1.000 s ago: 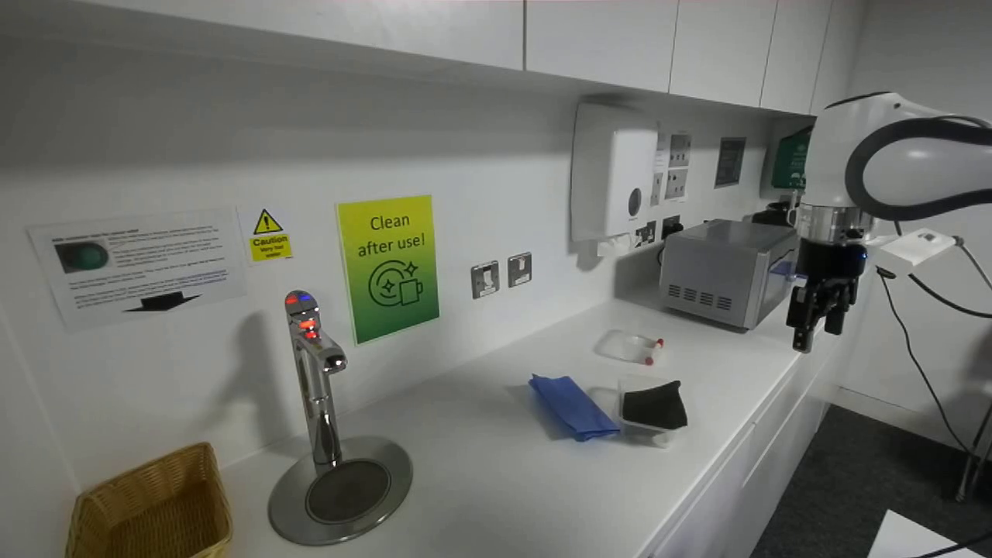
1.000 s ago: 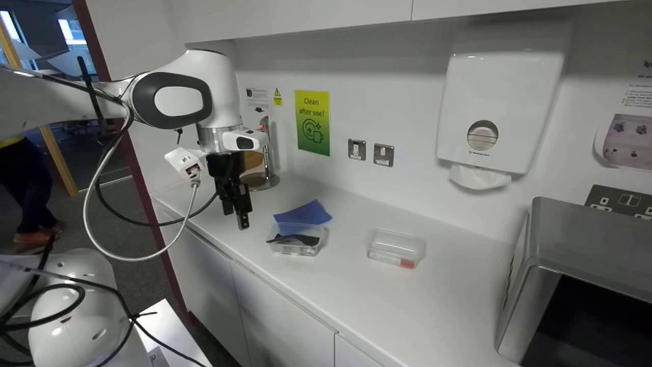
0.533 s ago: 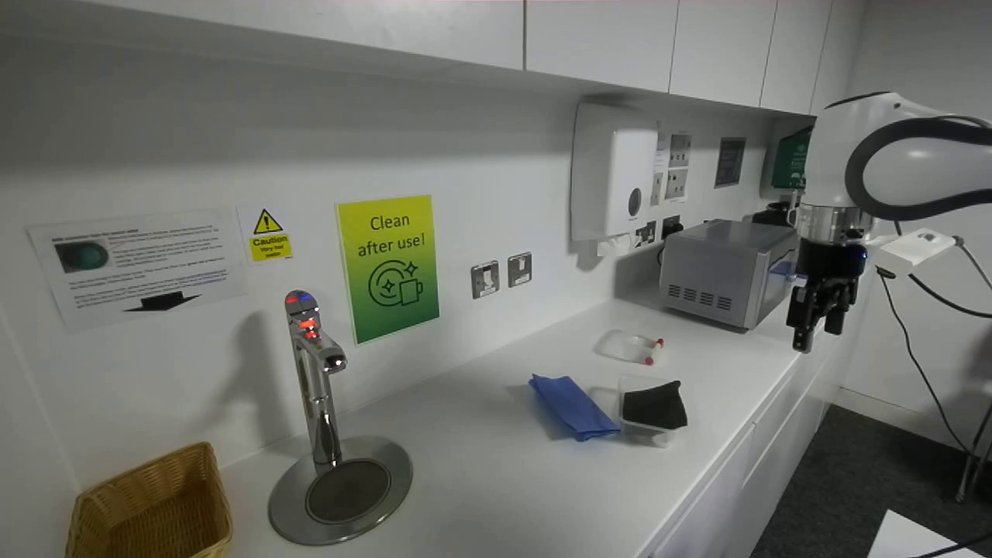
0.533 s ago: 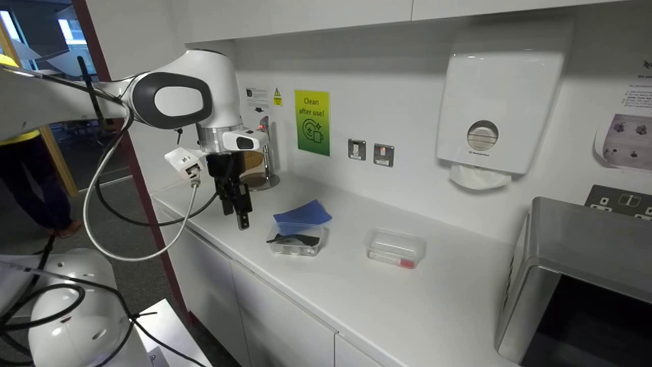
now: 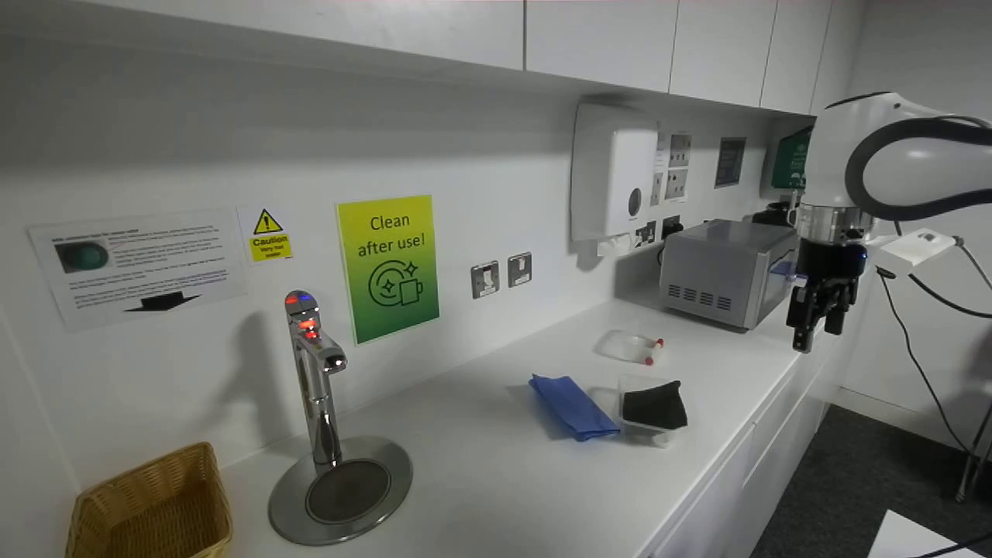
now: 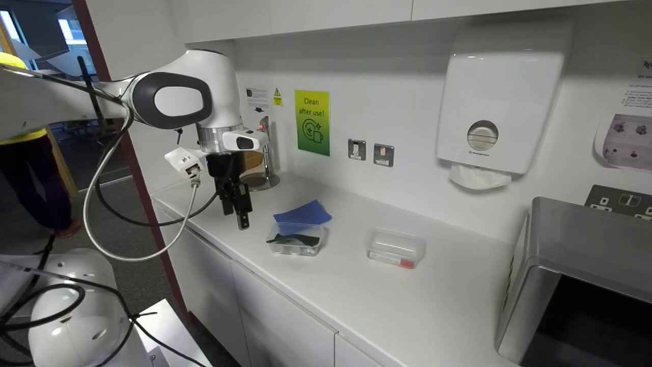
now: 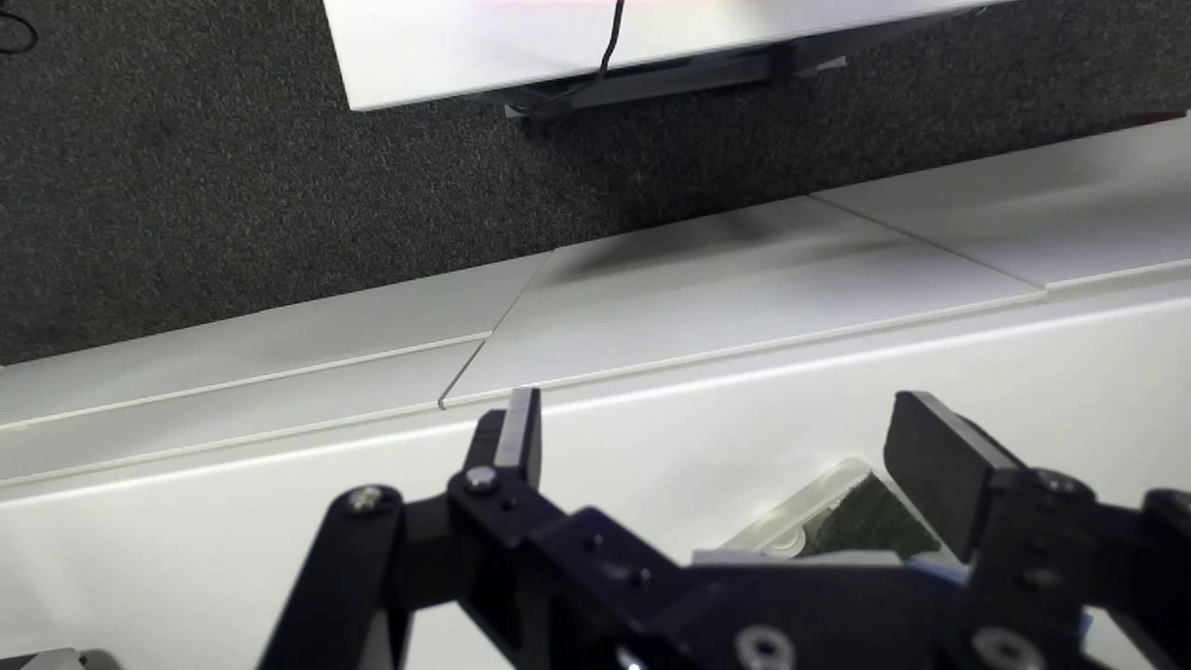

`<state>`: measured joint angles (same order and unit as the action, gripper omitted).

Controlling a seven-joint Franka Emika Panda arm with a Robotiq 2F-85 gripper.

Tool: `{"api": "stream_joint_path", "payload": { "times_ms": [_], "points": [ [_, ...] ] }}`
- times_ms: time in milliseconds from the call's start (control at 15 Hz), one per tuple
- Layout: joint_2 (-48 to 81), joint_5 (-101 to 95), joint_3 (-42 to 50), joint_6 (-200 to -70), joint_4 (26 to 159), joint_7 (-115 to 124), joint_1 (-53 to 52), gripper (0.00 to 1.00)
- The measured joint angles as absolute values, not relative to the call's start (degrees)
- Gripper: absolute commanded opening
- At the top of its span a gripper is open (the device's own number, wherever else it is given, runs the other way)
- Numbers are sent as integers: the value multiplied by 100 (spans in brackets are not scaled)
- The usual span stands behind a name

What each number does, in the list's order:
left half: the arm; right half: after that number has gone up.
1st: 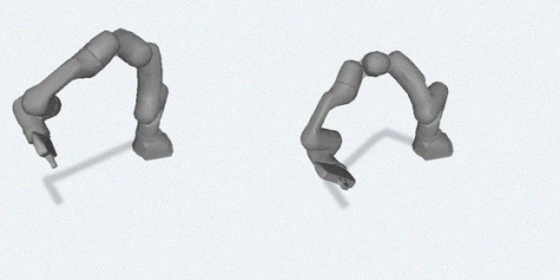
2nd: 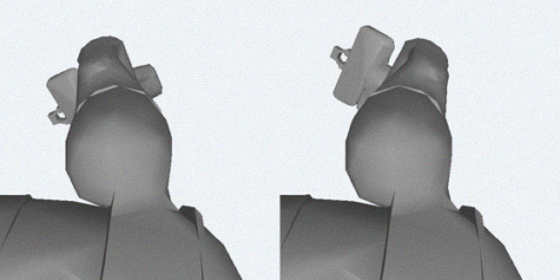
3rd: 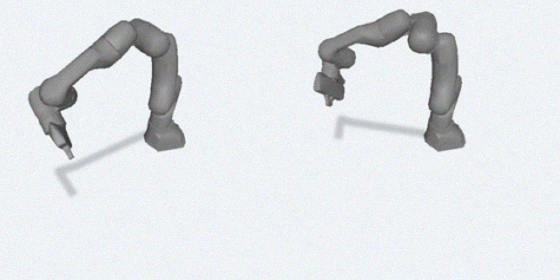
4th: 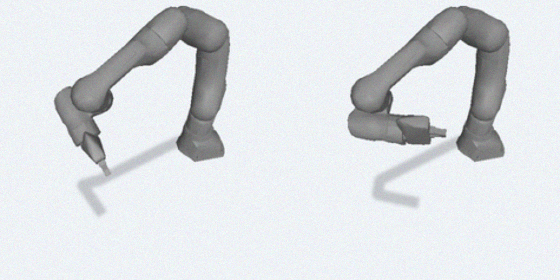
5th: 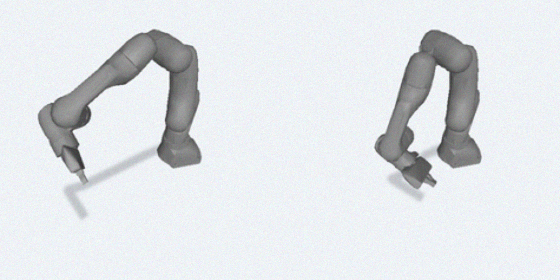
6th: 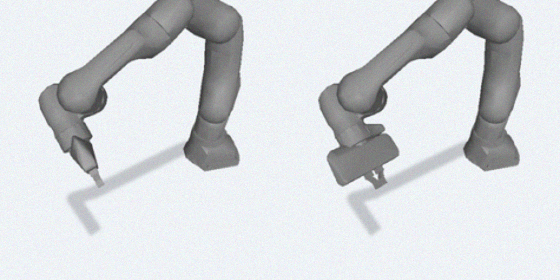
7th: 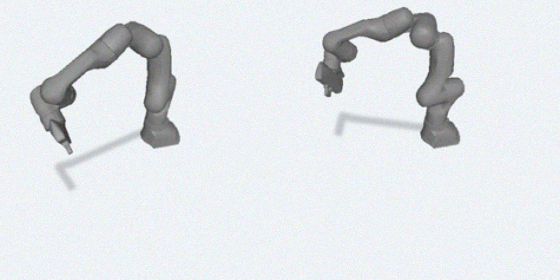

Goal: Put the blue paper towel in the bowl

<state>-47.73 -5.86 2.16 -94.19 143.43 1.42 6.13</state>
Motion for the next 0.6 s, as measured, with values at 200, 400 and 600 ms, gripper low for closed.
{"api": "stream_joint_path", "payload": {
  "times_ms": [200,400,600],
  "points": [
    [-4769,-586,216,-9419,14343,142,609,100],
    [-4731,-835,183,-9545,14343,267,618,100],
    [-4459,-1306,168,-9942,14318,554,688,100]
  ]
}}
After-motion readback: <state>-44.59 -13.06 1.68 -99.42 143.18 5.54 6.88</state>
